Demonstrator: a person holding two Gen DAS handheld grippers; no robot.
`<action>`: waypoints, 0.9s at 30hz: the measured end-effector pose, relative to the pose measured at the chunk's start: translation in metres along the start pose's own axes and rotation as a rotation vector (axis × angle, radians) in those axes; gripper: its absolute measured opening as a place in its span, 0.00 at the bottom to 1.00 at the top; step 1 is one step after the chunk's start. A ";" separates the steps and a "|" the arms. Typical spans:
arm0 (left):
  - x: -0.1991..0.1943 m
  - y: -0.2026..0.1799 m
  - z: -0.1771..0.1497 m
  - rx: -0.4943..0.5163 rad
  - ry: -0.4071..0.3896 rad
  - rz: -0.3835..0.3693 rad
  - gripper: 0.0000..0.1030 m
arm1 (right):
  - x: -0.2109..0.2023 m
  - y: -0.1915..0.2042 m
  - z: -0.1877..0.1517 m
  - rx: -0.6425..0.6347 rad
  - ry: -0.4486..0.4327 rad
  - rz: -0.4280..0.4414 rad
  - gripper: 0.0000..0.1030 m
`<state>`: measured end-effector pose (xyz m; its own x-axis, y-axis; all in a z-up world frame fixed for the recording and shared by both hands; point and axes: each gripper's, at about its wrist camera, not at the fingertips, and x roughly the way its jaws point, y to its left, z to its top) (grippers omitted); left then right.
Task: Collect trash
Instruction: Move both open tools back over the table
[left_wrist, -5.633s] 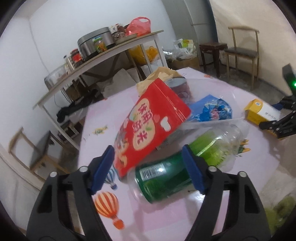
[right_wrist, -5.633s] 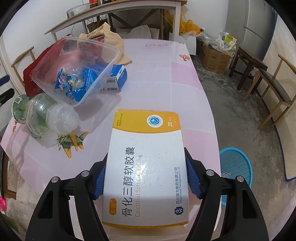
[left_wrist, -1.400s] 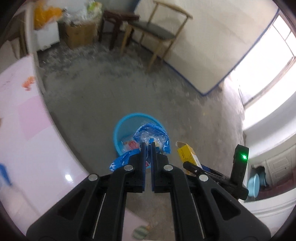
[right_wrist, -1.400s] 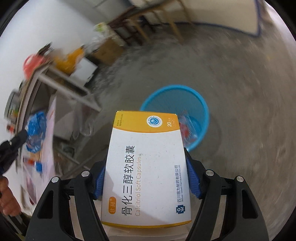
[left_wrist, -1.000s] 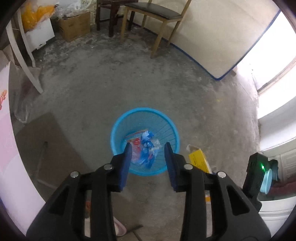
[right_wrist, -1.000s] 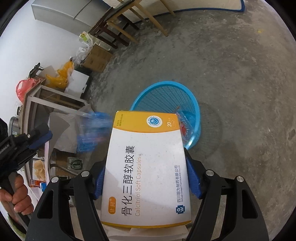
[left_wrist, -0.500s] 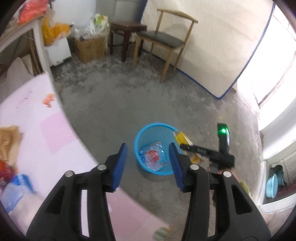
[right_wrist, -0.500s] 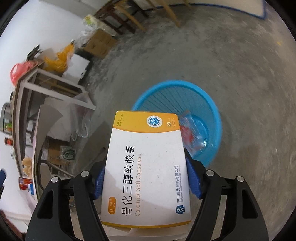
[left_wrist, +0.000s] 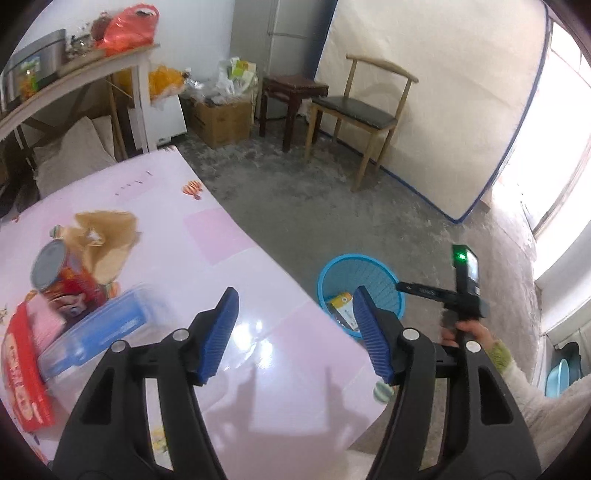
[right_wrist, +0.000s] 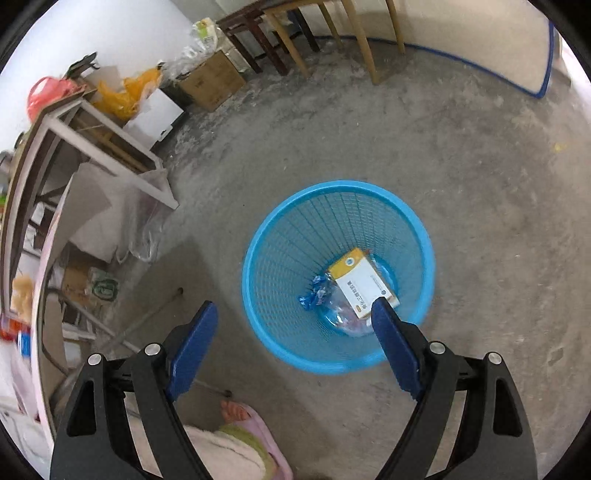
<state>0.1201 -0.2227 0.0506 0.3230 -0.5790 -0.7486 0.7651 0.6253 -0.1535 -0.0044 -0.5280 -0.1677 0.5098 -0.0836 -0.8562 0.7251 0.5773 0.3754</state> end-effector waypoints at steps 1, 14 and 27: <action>-0.013 0.004 -0.004 0.009 -0.023 0.008 0.62 | -0.008 0.002 -0.004 -0.012 -0.006 0.004 0.80; -0.128 0.043 -0.053 0.014 -0.204 0.069 0.73 | -0.112 0.134 -0.035 -0.289 -0.046 0.293 0.80; -0.186 0.136 -0.115 -0.285 -0.240 0.230 0.75 | -0.097 0.270 -0.102 -0.481 0.178 0.547 0.80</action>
<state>0.1003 0.0302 0.0954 0.6133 -0.4915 -0.6184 0.4845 0.8524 -0.1970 0.0952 -0.2812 -0.0197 0.6272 0.4266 -0.6516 0.0865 0.7933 0.6026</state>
